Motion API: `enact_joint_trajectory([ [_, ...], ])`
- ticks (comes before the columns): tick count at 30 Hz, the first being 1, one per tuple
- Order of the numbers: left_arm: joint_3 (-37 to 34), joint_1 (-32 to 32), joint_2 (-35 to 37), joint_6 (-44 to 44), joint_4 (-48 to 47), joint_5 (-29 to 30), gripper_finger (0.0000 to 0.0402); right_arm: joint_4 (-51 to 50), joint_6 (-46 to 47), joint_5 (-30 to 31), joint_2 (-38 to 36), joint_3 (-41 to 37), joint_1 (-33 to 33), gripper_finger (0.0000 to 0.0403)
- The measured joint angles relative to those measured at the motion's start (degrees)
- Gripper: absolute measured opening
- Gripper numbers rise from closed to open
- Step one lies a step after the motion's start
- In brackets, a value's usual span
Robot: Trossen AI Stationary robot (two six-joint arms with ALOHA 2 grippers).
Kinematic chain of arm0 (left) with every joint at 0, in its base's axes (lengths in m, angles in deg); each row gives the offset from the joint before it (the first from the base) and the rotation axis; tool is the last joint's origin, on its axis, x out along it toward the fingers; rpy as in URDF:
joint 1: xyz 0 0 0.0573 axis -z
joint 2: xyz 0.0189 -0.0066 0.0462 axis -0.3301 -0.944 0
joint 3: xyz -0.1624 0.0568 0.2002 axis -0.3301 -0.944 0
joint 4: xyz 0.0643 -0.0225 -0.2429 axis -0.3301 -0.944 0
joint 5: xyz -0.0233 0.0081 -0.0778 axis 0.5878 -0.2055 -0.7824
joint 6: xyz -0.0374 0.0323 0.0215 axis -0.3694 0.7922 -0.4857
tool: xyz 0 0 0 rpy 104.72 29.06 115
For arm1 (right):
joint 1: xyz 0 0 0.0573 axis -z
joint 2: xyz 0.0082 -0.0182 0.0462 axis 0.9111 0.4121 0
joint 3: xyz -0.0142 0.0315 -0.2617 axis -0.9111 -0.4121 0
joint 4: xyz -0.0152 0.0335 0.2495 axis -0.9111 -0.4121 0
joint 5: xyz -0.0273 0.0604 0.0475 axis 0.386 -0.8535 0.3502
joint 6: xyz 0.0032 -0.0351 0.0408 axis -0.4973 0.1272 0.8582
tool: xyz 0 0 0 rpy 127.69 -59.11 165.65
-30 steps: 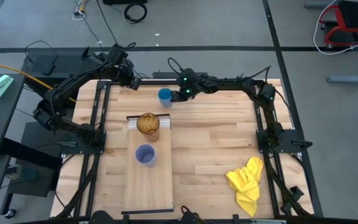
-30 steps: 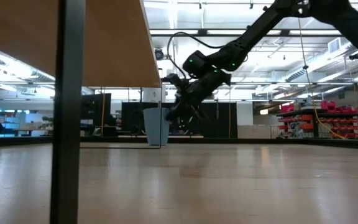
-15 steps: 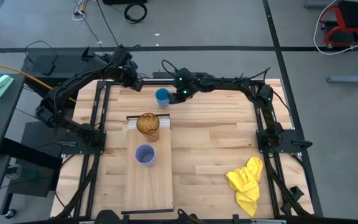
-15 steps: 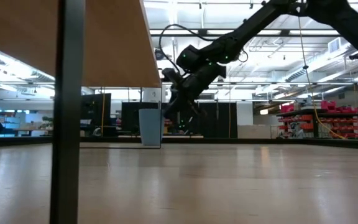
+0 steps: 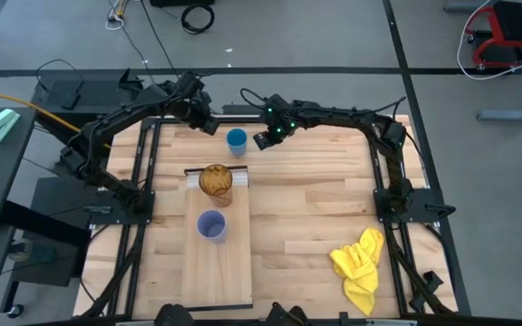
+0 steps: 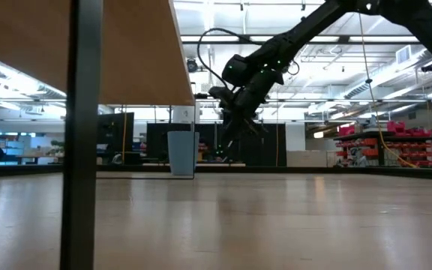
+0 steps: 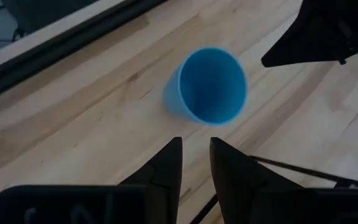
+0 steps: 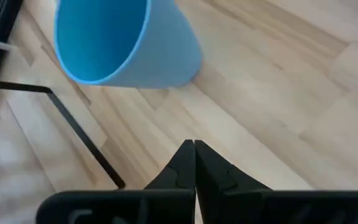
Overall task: Stack small to large cups/mugs on shelf
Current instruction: Put the light blue cup on the shelf
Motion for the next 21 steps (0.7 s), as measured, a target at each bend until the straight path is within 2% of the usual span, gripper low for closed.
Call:
enact_joint_trajectory([
  [8, 0.0, 2.3, -0.88, -4.21, 3.8, -0.38, 0.0102, -11.54, -7.11, -0.32, -2.62, -0.02, -0.22, 0.002],
  [14, 0.02, 5.23, -4.85, -6.43, 5.24, -0.38, 0.0106, -14.38, -9.88, 0.48, -5.61, -0.07, -2.73, 0.0022],
  [16, 0.92, 6.36, -6.05, -6.58, 4.48, 2.23, 0.0105, -14.62, -10.34, 1.43, -6.66, -0.07, -3.77, 0.0022],
  [21, 5.67, 7.68, -9.11, -8.76, 4.67, 2.72, 0.0107, -16.89, -11.7, 4.81, -9.32, -0.07, -5.87, 0.0022],
])
